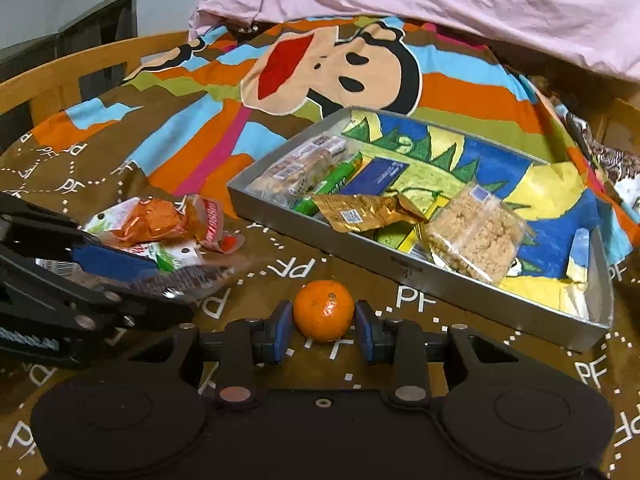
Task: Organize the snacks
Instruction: 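Carry the dried-meat packet and tangerine over the tray and lower them in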
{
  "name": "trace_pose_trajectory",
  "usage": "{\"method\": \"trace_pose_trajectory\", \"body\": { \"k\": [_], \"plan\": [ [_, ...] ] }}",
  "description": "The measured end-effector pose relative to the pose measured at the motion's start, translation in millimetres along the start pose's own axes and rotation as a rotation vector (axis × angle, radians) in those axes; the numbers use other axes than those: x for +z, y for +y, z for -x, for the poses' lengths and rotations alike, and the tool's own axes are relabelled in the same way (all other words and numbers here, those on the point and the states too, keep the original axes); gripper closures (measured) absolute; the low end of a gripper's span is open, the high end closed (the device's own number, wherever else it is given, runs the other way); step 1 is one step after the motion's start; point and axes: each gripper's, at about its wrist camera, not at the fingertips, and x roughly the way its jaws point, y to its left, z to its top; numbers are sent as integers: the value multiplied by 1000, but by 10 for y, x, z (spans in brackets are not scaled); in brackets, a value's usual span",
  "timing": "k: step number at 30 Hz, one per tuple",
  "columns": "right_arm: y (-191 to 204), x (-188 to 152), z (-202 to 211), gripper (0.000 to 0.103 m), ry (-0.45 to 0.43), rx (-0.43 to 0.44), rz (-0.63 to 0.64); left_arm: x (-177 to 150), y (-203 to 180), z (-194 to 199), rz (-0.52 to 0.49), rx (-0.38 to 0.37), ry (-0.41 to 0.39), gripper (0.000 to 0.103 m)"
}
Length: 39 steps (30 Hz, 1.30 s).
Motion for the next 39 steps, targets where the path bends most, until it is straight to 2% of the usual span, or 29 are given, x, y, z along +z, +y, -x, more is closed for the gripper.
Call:
{"method": "trace_pose_trajectory", "body": {
  "k": [5, 11, 15, 22, 29, 34, 39],
  "plan": [
    [2, 32, 84, 67, -25, -11, 3, -24, -7, 9, 8, 13, -1, 53],
    [-58, 49, 79, 67, -39, -45, -16, 19, 0, 133, 33, -2, -86, 52],
    [-76, 72, 111, 67, -82, -65, -21, 31, -4, 149, 55, -11, -122, 52],
    [-98, 176, 106, 67, -154, -106, -9, 204, 87, 77, 168, -53, -236, 53],
    [-199, 246, -5, 67, -180, -180, 12, 632, 220, -192, 257, -45, -362, 53],
    [-246, 271, -120, 67, -181, -211, 16, 836, 248, -490, 268, -45, -373, 52],
    [-276, 327, -296, 67, -180, -228, 8, 852, 261, -750, 232, -25, -385, 52]
  ]
}}
